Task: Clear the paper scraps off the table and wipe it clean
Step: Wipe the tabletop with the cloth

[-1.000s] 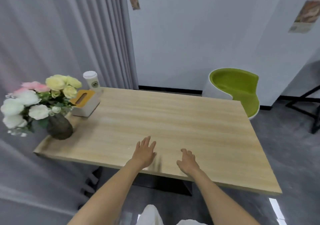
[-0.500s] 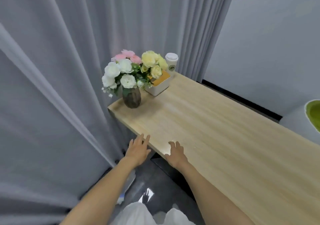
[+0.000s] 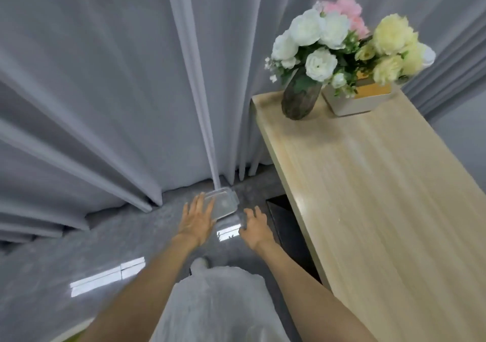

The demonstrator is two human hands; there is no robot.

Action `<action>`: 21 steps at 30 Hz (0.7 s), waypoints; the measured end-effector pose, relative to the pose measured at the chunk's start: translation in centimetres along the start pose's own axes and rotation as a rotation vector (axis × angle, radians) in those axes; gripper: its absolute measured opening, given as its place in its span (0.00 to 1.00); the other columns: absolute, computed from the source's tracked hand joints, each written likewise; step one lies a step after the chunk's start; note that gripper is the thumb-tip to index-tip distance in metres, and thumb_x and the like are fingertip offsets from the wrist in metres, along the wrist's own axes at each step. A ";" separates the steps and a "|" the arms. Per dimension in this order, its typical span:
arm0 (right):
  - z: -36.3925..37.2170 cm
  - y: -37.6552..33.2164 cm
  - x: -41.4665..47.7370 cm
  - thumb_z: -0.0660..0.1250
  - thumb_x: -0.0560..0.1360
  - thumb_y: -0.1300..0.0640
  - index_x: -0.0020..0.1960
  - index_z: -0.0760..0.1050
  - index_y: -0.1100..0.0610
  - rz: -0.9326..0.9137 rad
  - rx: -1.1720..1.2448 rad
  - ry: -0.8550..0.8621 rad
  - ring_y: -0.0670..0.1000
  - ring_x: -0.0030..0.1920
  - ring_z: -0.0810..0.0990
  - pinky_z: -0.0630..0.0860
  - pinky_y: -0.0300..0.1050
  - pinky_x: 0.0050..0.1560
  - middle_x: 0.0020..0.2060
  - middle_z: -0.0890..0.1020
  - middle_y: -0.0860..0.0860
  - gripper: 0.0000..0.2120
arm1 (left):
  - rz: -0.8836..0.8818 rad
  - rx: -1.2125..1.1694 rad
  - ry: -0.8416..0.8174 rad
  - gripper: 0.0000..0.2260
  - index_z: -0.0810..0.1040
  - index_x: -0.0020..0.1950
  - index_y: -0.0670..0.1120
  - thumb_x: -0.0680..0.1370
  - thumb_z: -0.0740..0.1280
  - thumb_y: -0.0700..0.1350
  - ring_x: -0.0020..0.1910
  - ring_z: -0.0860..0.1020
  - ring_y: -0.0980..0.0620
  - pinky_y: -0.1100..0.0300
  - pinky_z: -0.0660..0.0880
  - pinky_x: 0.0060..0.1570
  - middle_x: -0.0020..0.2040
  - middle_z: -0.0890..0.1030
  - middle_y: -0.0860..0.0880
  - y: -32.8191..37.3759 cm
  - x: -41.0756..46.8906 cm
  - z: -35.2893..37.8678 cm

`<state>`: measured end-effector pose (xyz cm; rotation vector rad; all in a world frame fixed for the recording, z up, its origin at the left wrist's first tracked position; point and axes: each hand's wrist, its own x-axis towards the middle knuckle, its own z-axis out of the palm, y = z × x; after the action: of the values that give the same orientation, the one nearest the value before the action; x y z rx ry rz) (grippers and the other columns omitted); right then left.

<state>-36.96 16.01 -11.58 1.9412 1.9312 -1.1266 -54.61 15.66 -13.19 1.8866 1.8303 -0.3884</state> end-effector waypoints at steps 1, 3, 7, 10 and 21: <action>1.2 -0.2 0.8 0.60 0.78 0.57 0.76 0.54 0.56 0.003 -0.006 -0.035 0.58 0.75 0.52 0.62 0.52 0.69 0.77 0.50 0.56 0.28 | -0.015 -0.031 -0.019 0.28 0.43 0.78 0.47 0.83 0.53 0.51 0.77 0.42 0.43 0.46 0.43 0.73 0.78 0.41 0.42 -0.5 0.4 1.2; 3.7 -0.4 3.0 0.60 0.78 0.57 0.76 0.52 0.57 0.009 -0.036 -0.091 0.58 0.75 0.52 0.61 0.52 0.70 0.76 0.50 0.56 0.30 | -0.033 -0.107 -0.004 0.27 0.48 0.78 0.46 0.83 0.55 0.50 0.77 0.47 0.41 0.45 0.47 0.73 0.78 0.46 0.40 -1.7 2.2 4.2; 10.2 -0.7 10.2 0.61 0.76 0.58 0.74 0.55 0.57 0.007 -0.019 -0.178 0.58 0.73 0.56 0.59 0.49 0.70 0.73 0.56 0.57 0.29 | -0.110 -0.208 -0.048 0.27 0.55 0.77 0.46 0.80 0.59 0.47 0.74 0.57 0.39 0.47 0.56 0.70 0.77 0.53 0.40 -4.2 7.1 12.6; 15.9 -0.9 16.3 0.62 0.75 0.58 0.72 0.59 0.56 -0.006 0.028 -0.209 0.58 0.70 0.62 0.63 0.48 0.69 0.69 0.63 0.56 0.27 | -0.165 -0.251 -0.101 0.27 0.52 0.77 0.48 0.81 0.57 0.51 0.75 0.55 0.43 0.48 0.56 0.71 0.77 0.51 0.43 -6.3 11.1 19.0; 33.6 3.3 34.3 0.63 0.76 0.67 0.63 0.74 0.60 0.289 0.662 -0.293 0.45 0.44 0.76 0.71 0.32 0.41 0.46 0.78 0.48 0.16 | -0.432 -0.649 -0.099 0.24 0.59 0.76 0.46 0.81 0.60 0.45 0.73 0.60 0.41 0.49 0.61 0.70 0.76 0.55 0.43 -15.4 24.1 38.2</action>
<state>-51.10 21.82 -57.26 2.0821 1.1598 -1.9882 -63.50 16.17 -60.07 1.0256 1.9760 -0.0090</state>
